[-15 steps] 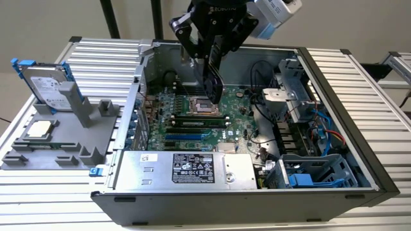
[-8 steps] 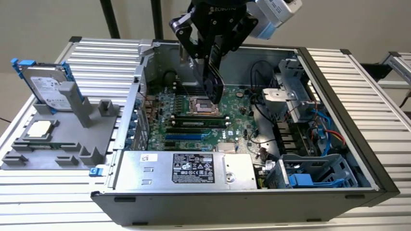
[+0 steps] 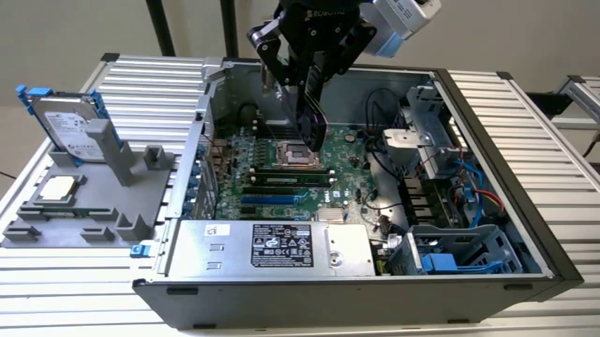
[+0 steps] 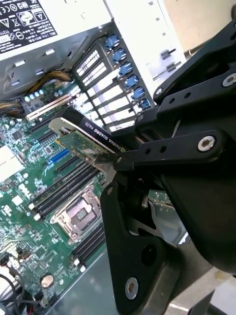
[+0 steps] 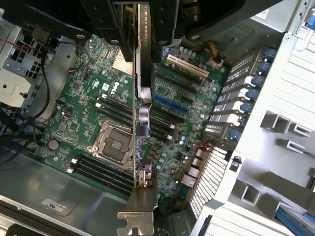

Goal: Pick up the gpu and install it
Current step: 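Insert the gpu into the slot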

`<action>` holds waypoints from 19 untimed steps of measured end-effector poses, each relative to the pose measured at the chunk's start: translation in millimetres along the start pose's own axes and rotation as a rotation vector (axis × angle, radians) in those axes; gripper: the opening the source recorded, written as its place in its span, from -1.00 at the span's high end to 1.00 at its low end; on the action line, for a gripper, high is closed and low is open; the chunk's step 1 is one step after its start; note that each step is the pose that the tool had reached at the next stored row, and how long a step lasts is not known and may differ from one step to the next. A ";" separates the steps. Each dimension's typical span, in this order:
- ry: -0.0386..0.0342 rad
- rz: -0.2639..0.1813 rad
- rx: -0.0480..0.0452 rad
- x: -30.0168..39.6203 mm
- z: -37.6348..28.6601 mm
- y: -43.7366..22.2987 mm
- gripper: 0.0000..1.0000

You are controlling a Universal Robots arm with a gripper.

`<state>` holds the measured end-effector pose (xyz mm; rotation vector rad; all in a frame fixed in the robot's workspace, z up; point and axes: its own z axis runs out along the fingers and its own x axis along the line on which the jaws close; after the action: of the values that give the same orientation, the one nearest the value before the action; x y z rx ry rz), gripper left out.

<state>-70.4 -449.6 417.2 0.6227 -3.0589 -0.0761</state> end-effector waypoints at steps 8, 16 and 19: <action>0.0003 -0.009 0.0001 0.0 0.0 0.0 1.00; 0.0018 -0.037 0.0004 0.0 0.0 0.0 1.00; 0.0020 -0.039 0.0004 0.0 0.0 0.0 1.00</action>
<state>-70.4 -449.6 417.3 0.6828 -3.0451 -0.0754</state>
